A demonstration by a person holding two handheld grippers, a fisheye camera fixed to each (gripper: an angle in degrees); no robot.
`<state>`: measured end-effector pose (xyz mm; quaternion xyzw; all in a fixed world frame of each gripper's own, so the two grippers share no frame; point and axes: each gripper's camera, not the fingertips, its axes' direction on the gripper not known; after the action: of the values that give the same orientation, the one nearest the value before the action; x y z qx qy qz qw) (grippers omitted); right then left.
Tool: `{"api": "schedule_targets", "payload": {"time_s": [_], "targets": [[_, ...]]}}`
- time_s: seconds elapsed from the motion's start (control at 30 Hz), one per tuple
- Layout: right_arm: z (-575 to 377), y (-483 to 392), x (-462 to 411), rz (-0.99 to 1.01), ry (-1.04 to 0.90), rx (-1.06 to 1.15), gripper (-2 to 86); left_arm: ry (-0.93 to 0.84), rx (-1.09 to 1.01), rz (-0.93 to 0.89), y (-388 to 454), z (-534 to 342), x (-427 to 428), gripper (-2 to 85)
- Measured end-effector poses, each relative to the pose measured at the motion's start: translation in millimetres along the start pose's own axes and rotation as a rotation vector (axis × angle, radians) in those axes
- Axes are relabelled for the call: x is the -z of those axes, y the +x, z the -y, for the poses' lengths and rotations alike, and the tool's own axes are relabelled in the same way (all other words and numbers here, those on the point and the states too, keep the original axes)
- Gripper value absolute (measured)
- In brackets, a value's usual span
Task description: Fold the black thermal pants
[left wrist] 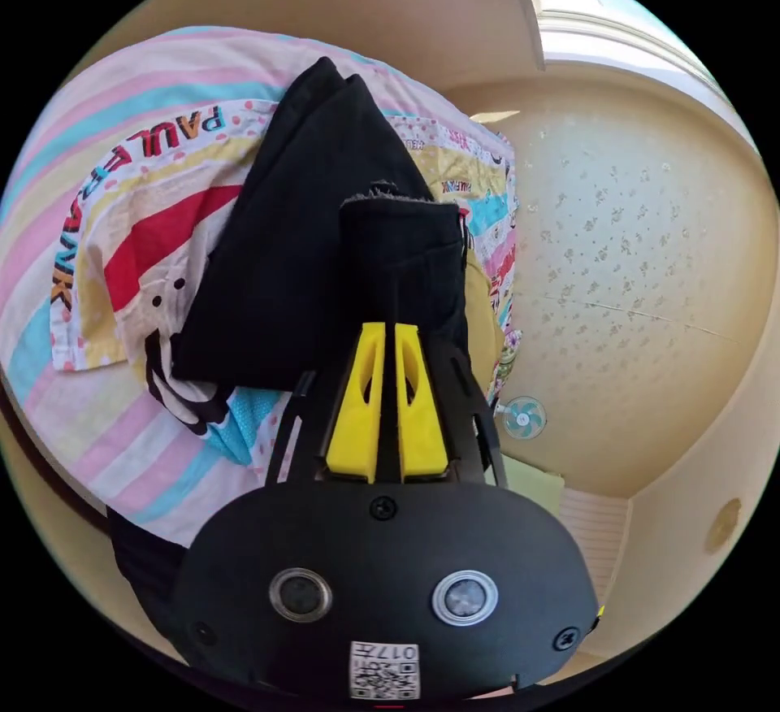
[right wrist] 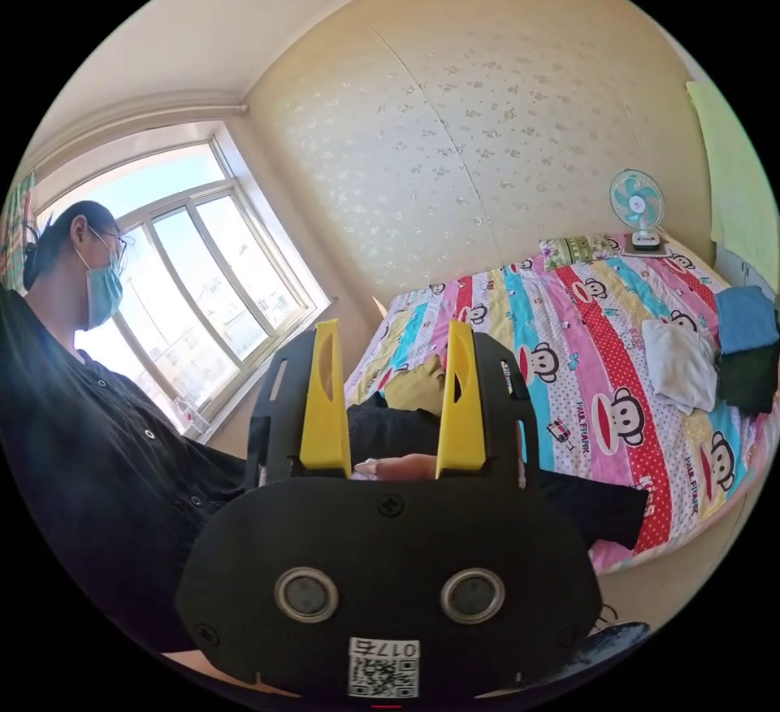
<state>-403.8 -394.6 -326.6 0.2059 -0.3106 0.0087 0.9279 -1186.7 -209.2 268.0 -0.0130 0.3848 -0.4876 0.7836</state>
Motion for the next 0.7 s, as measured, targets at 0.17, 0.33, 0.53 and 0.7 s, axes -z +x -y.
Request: {"api": "schedule_targets", "payload": {"time_s": [0.17, 0.33, 0.53, 0.7], "targets": [[1, -21, -19, -0.036, -0.082, 0.139, 17.3, -0.156, -0.386, -0.179, 128, -47, 0, -0.5], [7, -51, -79, 0.035, -0.316, 0.274, 17.8, -0.303, -0.717, -0.343, 272, -130, 1, -0.4], [9, -97, -132, -0.125, -0.400, 0.510, 19.1, -0.565, -1.188, -0.531, 409, -295, 33, -0.2], [21, -99, -101, -0.155, -0.219, 0.490, 9.9, -0.638, -1.392, -0.508, 443, -379, 80, 1.0]]}}
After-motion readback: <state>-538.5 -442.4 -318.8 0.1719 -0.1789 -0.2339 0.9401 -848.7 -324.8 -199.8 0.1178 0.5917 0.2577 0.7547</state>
